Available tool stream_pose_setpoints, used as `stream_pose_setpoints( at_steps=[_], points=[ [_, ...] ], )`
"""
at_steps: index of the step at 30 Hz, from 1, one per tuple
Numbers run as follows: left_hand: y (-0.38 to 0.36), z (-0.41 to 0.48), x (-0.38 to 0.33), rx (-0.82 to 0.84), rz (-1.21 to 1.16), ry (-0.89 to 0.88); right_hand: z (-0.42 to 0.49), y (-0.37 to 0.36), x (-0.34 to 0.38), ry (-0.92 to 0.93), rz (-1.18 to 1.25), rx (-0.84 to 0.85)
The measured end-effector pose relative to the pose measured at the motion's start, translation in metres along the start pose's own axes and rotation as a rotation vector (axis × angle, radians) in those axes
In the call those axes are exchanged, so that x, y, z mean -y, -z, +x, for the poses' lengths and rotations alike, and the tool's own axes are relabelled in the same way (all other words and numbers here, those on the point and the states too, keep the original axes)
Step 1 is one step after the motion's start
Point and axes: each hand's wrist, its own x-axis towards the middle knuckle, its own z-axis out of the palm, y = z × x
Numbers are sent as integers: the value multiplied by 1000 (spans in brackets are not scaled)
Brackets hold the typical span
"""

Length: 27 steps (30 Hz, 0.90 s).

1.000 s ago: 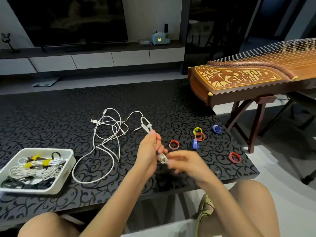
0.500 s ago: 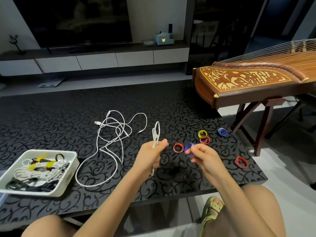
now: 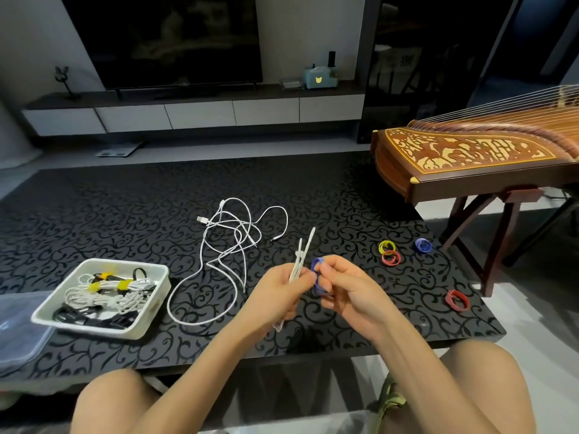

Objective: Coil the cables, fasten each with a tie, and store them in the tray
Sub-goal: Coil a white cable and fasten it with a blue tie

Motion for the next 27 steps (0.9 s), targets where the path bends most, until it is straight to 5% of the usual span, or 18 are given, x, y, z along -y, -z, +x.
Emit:
stream_pose_setpoints(
  at_steps=[6, 11, 19, 24, 27],
  points=[
    [-1, -11, 2, -44, -200, -116, -2, -8, -2, -39, 371, 5],
    [-2, -14, -1, -255, -187, -127, -6, -16, -3, -8, 751, -43],
    [-12, -20, -12, -218, -221, -73, -10, -31, 0, 56, 689, 27],
    [-11, -29, -10, -303, -23, -253, -18, -26, 8, 54, 383, -68],
    [-16, -38, -4, -282, 468, -633, -13, -26, 13, -54, 705, -161]
  ],
)
